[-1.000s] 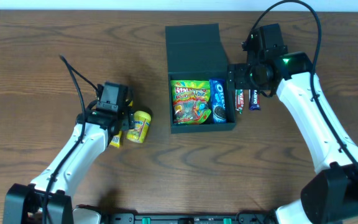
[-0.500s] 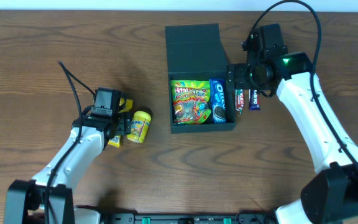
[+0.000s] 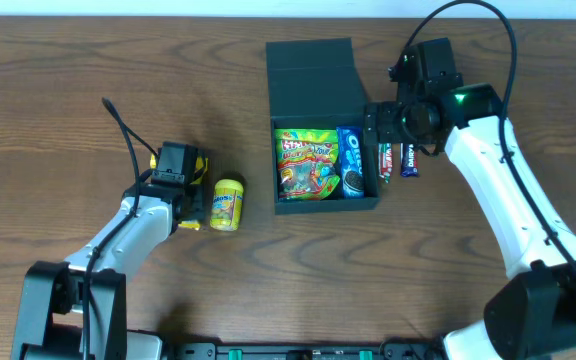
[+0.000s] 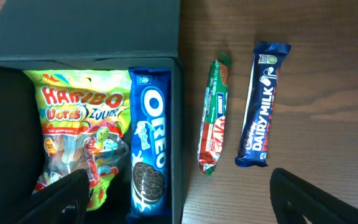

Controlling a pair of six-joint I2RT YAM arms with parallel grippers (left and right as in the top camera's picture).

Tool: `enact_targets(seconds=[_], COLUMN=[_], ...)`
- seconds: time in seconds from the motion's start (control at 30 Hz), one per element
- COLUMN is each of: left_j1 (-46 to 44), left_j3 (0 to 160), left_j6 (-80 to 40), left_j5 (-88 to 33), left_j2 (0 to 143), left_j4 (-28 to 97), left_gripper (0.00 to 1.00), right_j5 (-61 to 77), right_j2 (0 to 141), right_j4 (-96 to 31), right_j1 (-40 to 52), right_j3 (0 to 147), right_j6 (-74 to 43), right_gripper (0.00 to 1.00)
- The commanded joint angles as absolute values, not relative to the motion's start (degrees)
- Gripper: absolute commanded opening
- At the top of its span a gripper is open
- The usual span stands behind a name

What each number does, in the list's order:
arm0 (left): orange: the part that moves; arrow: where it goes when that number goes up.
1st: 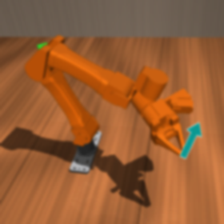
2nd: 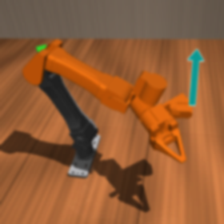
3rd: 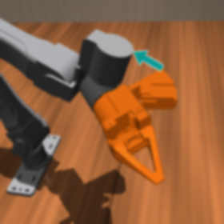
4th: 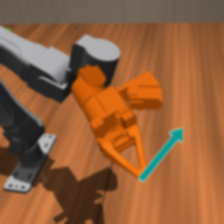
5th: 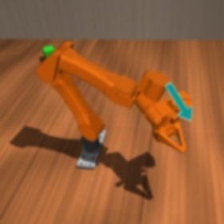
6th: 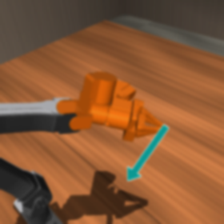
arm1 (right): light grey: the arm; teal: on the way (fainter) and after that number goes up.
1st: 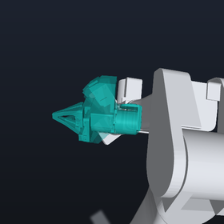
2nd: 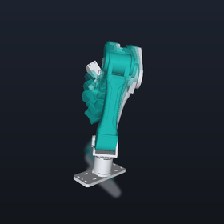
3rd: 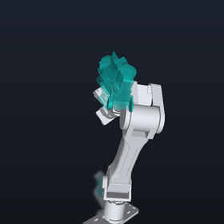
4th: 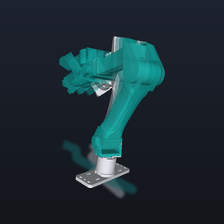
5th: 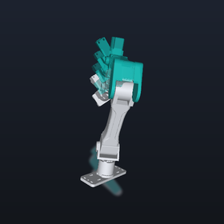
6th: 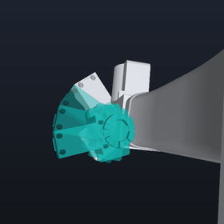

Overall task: Pack container
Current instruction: 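Lift the Hacks bag and drop it into the box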

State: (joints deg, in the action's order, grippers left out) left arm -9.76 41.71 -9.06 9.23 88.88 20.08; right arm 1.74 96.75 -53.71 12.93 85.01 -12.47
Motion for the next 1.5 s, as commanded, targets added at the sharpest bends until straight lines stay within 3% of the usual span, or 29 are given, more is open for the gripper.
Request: enact_targets(seconds=[0.0, 0.43, 0.83, 1.33, 1.4, 1.47], left_j1=[-9.50, -11.31, -31.75, -40.21, -40.21, -40.16], left_j3=[42.19, 60.18, 66.13, 66.17, 66.17, 66.17], left_j6=[-10.35, -12.69, -39.18, -51.90, -51.83, -51.79], left_j5=[9.23, 9.30, 4.97, 6.39, 6.42, 6.42], left_j2=[89.45, 83.64, 85.41, 95.18, 95.15, 95.09], left_j4=[20.97, 33.12, 27.90, 18.48, 18.48, 18.44], left_gripper=[0.37, 0.18, 0.06, 0.06, 0.33, 0.49], right_j5=[1.96, 1.98, 1.98, 2.02, 2.35, 3.03], right_j2=[96.86, 96.84, 96.84, 96.84, 96.84, 96.84], right_j4=[-53.49, -56.84, -59.53, -60.31, -60.45, -60.66], right_j1=[12.40, 1.85, -3.40, -3.36, -3.36, -3.36], right_j3=[84.66, 84.68, 84.68, 84.68, 84.68, 84.68], right_j6=[-11.68, -11.70, -11.75, -12.19, -12.16, -12.14], right_gripper=[0.93, 0.93, 0.94, 0.96, 0.97, 0.98])
